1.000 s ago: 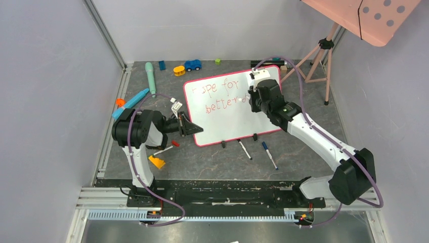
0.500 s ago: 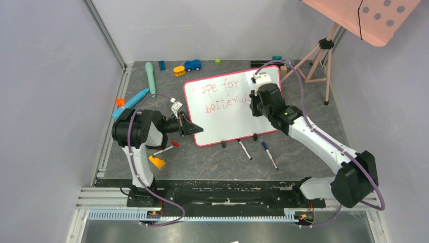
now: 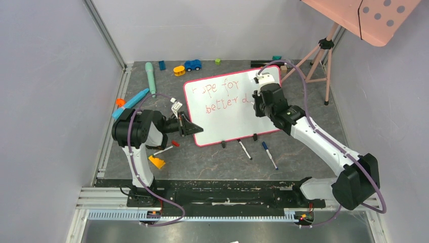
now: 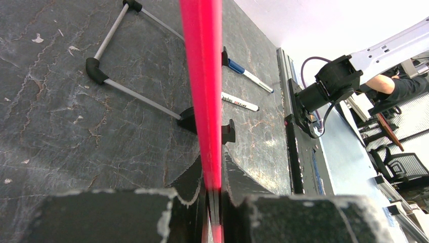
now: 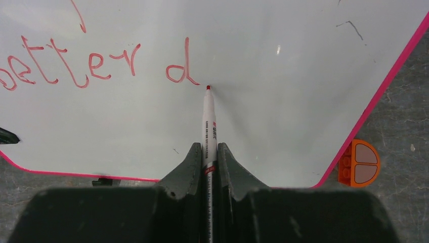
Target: Write a sentence on the whiteboard
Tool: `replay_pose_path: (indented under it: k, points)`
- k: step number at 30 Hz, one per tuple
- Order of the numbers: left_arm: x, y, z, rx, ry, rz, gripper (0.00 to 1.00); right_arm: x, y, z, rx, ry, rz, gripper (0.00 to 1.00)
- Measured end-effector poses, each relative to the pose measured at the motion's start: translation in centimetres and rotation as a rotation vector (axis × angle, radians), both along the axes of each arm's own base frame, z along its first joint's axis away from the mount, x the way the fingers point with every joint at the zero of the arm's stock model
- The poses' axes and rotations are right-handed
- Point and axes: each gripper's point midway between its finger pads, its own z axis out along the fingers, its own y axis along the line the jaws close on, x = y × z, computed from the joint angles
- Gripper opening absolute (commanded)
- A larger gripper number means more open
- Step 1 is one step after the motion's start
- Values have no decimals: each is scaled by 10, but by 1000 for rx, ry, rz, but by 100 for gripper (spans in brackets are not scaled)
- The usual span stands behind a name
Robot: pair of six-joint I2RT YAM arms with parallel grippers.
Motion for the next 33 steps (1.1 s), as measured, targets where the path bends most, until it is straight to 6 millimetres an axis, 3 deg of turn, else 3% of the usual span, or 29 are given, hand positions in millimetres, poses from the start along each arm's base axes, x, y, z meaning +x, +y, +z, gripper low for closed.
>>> replay_pose_path:
  k: [15,33]
  points:
    - [0,0,0,0,0,0,2,11,-5,18,7,-37,-12,0]
    - [0,0,0,0,1,0,2,16,0,10,12,-18,8,0]
